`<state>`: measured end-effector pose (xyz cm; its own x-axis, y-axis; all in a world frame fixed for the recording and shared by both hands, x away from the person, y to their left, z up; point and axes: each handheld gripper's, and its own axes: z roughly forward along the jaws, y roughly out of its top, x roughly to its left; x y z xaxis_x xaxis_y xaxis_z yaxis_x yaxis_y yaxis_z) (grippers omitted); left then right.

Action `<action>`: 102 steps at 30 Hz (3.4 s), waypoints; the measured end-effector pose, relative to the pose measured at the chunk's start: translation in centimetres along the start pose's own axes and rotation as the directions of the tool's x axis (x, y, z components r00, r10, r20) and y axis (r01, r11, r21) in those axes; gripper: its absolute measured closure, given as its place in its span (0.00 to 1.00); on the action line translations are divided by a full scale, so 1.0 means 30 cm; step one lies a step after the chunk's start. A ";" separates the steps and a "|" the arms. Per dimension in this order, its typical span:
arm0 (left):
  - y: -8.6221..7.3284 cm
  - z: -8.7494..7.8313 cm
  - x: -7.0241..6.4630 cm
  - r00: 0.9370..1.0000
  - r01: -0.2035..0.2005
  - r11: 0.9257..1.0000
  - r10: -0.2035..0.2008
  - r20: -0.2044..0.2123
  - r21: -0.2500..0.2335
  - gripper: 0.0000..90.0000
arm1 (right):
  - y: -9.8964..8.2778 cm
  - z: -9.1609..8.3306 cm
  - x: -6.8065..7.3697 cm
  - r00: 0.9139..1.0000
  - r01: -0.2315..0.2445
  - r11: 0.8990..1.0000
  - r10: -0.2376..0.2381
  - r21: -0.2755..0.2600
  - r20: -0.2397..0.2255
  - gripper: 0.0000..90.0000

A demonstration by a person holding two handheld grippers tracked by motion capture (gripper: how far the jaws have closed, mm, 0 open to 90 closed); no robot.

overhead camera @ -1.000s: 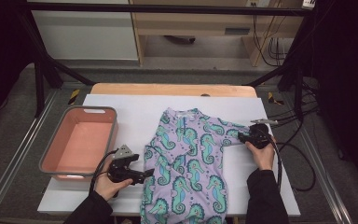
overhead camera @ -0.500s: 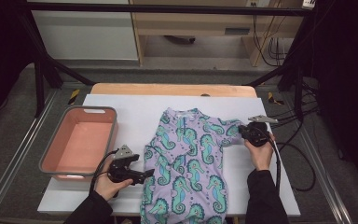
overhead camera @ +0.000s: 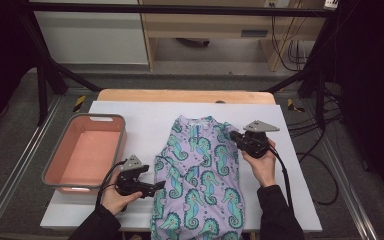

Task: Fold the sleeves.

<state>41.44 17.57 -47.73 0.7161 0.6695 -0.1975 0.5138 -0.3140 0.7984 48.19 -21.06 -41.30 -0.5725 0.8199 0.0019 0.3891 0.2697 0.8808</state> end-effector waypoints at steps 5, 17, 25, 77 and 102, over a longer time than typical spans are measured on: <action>0.001 -0.002 -0.002 1.000 -0.002 1.000 0.002 -0.003 -0.002 0.07 | -0.006 0.039 0.058 0.998 0.033 0.999 -0.031 0.032 -0.047 0.95; 0.001 -0.002 -0.004 1.000 -0.007 1.000 0.007 -0.003 -0.001 0.07 | -0.054 0.149 0.179 0.985 0.108 0.984 -0.086 0.141 -0.150 0.89; 0.002 -0.003 -0.005 1.000 -0.006 1.000 0.006 -0.003 -0.004 0.07 | -0.030 0.097 0.131 0.994 0.035 0.995 -0.025 0.092 -0.105 0.66; 0.000 -0.023 -0.048 1.000 0.014 1.000 -0.014 -0.003 0.016 0.07 | -0.249 -0.156 0.132 0.981 -0.099 0.976 0.128 0.196 -0.146 0.20; -0.050 -0.037 -0.134 0.998 -0.005 0.992 0.014 -0.067 0.128 0.43 | -0.345 -0.205 0.159 0.981 -0.118 0.962 0.152 0.244 -0.123 0.22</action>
<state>37.27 16.09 -47.50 0.6898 0.7087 -0.1482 0.5666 -0.4009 0.7199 37.00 -23.04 -47.49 -0.5909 0.7832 0.1935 0.6185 0.2858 0.7320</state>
